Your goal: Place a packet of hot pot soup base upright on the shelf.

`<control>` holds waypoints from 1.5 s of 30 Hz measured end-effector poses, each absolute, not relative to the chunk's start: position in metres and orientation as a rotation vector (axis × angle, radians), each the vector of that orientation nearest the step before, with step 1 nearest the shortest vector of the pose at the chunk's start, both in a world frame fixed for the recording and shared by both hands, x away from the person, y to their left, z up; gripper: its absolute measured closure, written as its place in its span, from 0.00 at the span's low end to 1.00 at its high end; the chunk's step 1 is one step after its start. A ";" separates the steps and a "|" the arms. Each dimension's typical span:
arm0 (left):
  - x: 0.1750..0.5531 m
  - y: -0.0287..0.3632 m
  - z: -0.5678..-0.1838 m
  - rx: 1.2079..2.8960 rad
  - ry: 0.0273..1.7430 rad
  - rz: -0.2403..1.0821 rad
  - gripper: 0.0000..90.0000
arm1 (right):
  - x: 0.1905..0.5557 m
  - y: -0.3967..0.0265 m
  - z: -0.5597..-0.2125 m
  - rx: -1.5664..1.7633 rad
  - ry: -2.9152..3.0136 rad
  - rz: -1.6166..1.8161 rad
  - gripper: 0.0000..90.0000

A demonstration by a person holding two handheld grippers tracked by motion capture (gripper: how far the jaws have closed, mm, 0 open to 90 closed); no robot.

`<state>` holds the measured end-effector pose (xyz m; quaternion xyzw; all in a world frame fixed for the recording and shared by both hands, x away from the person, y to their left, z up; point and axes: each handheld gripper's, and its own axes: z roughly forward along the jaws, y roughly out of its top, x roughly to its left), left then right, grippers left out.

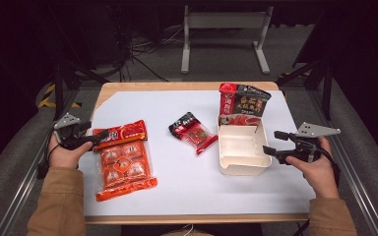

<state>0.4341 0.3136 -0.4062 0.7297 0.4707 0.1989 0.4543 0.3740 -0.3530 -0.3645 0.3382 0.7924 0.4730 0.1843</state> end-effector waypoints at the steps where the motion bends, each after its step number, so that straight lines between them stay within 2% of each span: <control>1: 0.435 0.316 -0.411 1.801 1.177 0.491 0.18 | 0.374 -0.353 -0.365 0.947 2.237 1.327 0.29; 12: 0.443 0.324 -0.432 1.811 1.275 0.480 0.17 | 0.376 -0.347 -0.369 0.887 2.301 1.329 0.37; 16: 0.446 0.327 -0.442 1.810 1.312 0.411 0.16 | 0.376 -0.346 -0.369 0.867 2.314 1.344 0.41; 18: 0.447 0.329 -0.445 1.816 1.326 0.405 0.15 | 0.376 -0.346 -0.370 0.881 2.326 1.356 0.46; 34: 0.455 0.327 -0.455 1.829 1.325 0.366 0.16 | 0.372 -0.343 -0.365 0.887 2.330 1.378 0.47; 37: 0.455 0.327 -0.457 1.829 1.308 0.328 0.23 | 0.372 -0.342 -0.364 0.891 2.330 1.382 0.46; 45: 0.455 0.324 -0.457 1.822 1.275 0.275 0.33 | 0.371 -0.342 -0.364 0.892 2.333 1.388 0.46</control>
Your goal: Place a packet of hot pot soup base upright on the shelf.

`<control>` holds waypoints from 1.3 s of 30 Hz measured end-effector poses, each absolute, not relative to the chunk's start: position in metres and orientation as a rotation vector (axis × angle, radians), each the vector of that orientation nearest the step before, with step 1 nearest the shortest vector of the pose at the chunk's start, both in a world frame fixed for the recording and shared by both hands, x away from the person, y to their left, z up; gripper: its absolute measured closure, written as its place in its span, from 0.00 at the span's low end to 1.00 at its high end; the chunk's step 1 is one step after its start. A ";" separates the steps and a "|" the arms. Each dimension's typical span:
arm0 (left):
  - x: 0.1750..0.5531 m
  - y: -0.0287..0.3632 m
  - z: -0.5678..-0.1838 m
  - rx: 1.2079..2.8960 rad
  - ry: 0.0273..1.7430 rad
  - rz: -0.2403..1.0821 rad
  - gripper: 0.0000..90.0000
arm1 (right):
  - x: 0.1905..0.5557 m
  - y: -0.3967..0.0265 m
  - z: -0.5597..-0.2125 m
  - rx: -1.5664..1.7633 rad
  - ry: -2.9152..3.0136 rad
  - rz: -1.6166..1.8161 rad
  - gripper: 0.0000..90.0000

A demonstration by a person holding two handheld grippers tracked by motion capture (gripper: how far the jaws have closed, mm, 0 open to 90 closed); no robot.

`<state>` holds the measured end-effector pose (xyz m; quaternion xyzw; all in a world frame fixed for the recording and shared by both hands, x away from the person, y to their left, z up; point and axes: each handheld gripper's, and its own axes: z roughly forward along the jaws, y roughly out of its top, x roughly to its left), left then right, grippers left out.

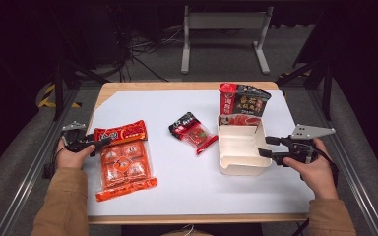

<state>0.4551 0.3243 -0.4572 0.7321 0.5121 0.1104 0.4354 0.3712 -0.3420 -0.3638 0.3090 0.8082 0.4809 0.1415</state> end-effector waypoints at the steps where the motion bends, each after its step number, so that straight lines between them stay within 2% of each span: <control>1: 0.455 0.324 -0.457 1.830 1.266 0.265 0.36 | 0.371 -0.342 -0.364 0.891 2.333 1.389 0.46; 3: 0.455 0.322 -0.458 1.840 1.258 0.265 0.39 | 0.371 -0.341 -0.363 0.884 2.331 1.387 0.46; 9: 0.452 0.320 -0.457 1.855 1.255 0.328 0.58 | 0.370 -0.338 -0.362 0.870 2.339 1.384 0.46; 11: 0.451 0.320 -0.457 1.855 1.251 0.338 0.61 | 0.370 -0.338 -0.362 0.868 2.340 1.386 0.45; 12: 0.449 0.320 -0.456 1.847 1.246 0.349 0.64 | 0.370 -0.337 -0.362 0.865 2.340 1.384 0.45; 13: 0.447 0.323 -0.454 1.835 1.232 0.368 0.72 | 0.370 -0.337 -0.362 0.861 2.338 1.385 0.45; 16: 0.443 0.326 -0.451 1.824 1.207 0.348 0.78 | 0.370 -0.338 -0.361 0.849 2.331 1.394 0.45; 22: 0.440 0.327 -0.453 1.836 1.135 0.297 0.81 | 0.369 -0.337 -0.360 0.830 2.341 1.396 0.45; 28: 0.444 0.320 -0.457 1.898 1.155 0.304 0.81 | 0.369 -0.335 -0.361 0.817 2.350 1.399 0.45; 36: 0.444 0.320 -0.457 1.895 1.199 0.339 0.99 | 0.369 -0.332 -0.360 0.816 2.354 1.399 0.46; 39: 0.443 0.320 -0.455 1.896 1.197 0.365 0.99 | 0.369 -0.331 -0.359 0.815 2.353 1.391 0.47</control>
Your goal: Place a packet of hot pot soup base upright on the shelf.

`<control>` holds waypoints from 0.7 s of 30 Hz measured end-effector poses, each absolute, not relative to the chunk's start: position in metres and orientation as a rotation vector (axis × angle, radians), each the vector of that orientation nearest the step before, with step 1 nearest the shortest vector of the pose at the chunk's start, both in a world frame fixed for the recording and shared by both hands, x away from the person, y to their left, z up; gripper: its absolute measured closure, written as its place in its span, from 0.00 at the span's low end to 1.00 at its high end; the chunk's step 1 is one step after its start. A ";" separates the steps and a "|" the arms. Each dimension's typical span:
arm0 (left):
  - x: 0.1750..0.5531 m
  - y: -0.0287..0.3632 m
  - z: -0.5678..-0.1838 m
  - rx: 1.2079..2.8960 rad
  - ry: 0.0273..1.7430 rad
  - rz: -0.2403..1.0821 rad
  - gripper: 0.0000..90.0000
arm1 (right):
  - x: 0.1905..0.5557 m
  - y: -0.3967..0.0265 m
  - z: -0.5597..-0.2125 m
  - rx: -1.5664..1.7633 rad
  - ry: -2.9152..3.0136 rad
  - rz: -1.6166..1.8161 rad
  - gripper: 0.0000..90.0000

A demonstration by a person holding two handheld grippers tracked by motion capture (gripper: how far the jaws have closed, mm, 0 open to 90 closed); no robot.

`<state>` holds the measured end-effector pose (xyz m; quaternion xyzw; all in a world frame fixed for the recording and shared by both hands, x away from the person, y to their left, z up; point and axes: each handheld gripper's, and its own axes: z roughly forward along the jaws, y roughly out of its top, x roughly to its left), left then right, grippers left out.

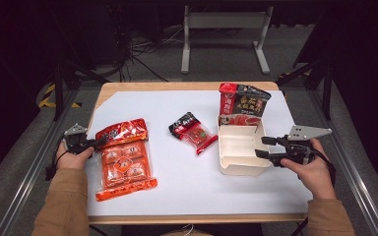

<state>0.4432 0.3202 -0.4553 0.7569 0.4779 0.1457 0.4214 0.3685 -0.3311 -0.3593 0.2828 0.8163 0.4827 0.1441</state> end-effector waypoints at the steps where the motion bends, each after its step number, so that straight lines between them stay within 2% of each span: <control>1: 0.443 0.321 -0.455 1.885 1.196 0.371 1.00 | 0.368 -0.331 -0.359 0.812 2.349 1.383 0.47; 12: 0.435 0.326 -0.434 1.844 1.180 0.345 1.00 | 0.364 -0.326 -0.350 0.783 2.343 1.388 0.52; 21: 0.422 0.327 -0.404 1.814 1.143 0.379 1.00 | 0.362 -0.324 -0.346 0.776 2.335 1.405 0.53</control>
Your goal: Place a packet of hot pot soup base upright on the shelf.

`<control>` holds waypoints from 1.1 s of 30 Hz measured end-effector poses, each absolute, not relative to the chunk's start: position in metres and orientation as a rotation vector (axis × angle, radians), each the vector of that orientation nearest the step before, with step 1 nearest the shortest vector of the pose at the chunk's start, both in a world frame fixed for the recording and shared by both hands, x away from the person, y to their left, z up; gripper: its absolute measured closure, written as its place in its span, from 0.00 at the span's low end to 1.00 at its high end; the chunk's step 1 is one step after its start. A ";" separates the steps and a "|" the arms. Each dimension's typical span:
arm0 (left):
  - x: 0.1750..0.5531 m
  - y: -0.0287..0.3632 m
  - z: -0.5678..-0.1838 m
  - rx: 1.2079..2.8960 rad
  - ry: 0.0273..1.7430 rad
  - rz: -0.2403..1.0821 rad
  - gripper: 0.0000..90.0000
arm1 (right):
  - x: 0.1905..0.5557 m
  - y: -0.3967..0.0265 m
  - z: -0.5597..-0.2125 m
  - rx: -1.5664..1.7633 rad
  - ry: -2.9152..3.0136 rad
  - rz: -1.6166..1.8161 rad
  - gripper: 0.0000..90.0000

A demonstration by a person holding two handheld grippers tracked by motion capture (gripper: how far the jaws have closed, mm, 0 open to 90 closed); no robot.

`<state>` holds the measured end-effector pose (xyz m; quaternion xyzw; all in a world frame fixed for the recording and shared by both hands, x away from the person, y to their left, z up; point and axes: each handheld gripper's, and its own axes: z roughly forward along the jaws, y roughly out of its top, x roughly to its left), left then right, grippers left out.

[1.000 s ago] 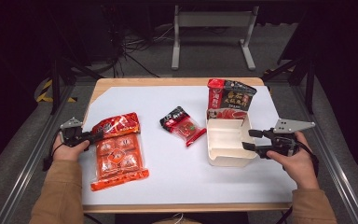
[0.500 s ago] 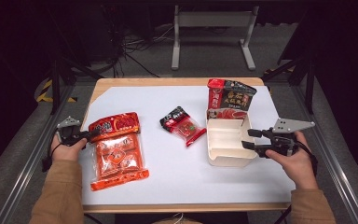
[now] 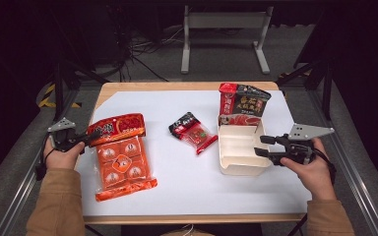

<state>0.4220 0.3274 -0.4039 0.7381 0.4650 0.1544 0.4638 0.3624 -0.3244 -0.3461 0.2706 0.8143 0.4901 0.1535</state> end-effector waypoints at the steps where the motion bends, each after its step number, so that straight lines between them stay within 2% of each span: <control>1: 0.421 0.328 -0.401 1.815 1.138 0.381 1.00 | 0.362 -0.324 -0.346 0.776 2.333 1.407 0.53; 18: 0.392 0.316 -0.346 1.751 1.037 0.392 1.00 | 0.358 -0.324 -0.338 0.758 2.294 1.432 0.55; 33: 0.357 0.292 -0.302 1.778 0.811 0.456 1.00 | 0.354 -0.323 -0.334 0.745 2.270 1.441 0.56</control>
